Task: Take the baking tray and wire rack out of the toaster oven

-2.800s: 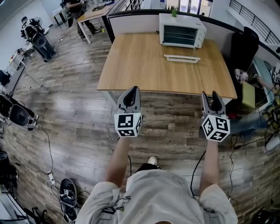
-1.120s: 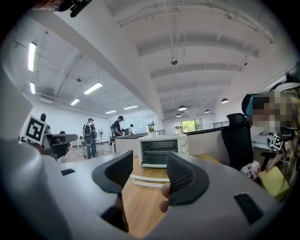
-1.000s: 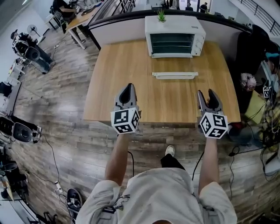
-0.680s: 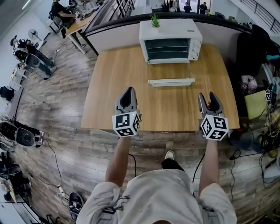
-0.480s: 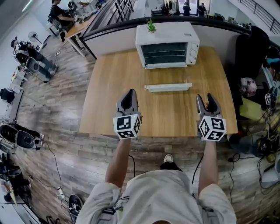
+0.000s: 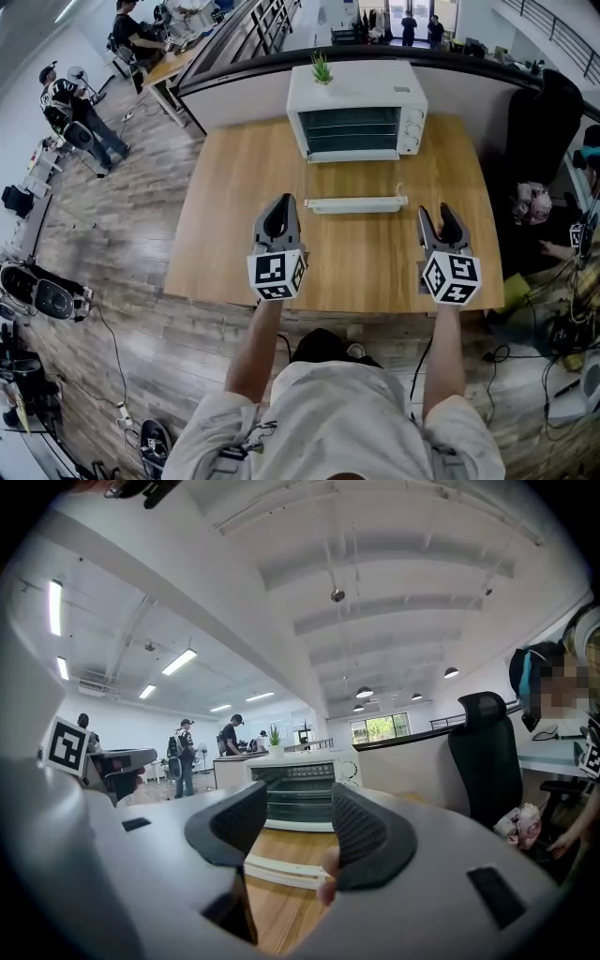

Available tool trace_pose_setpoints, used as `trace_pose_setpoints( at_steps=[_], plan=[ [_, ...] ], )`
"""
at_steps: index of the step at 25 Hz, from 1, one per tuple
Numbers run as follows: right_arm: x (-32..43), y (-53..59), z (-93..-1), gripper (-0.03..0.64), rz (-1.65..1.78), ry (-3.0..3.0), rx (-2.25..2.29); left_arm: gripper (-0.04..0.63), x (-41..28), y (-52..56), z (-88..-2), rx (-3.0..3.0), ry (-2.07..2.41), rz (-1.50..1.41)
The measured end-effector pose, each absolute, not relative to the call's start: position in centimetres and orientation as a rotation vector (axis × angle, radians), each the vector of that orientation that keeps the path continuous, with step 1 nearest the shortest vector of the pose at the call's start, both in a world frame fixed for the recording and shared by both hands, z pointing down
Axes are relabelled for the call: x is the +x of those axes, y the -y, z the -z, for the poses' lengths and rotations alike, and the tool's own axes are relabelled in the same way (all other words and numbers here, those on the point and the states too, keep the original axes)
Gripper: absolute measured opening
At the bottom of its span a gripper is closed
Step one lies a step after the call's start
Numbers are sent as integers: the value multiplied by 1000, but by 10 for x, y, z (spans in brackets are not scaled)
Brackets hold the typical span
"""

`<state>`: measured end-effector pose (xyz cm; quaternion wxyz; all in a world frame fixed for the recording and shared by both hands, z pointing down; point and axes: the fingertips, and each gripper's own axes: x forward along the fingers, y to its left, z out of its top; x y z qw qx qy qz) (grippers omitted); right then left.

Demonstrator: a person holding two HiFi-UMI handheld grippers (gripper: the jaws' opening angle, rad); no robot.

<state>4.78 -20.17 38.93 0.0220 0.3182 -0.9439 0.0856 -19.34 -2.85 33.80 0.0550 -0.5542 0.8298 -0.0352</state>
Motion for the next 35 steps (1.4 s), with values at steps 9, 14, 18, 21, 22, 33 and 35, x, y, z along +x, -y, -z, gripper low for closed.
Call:
trace_pose_setpoints(
  at_steps=[9,14,18,21,22,33,35],
  plan=[
    [17,226,-398,233,-263,2921,971,15,-221,58,-346,-1687,-2515,93],
    [-8,242,-398,233,-237,2907,967,15,-249,79,-353,-1689,-2517,71],
    [-28,260,-393,233,-219,2903,962,15,-269,93,-355,-1685,-2524,61],
    [-47,270,-397,233,-220,2901,951,15,-283,100,-358,-1682,-2524,69],
    [-53,272,-400,233,-222,2898,944,15,-287,101,-361,-1682,-2527,76],
    [-108,290,-433,233,-265,2848,862,15,-320,124,-385,-1712,-2529,90],
    [-120,293,-439,233,-274,2842,844,15,-324,129,-390,-1730,-2509,108]
  ],
)
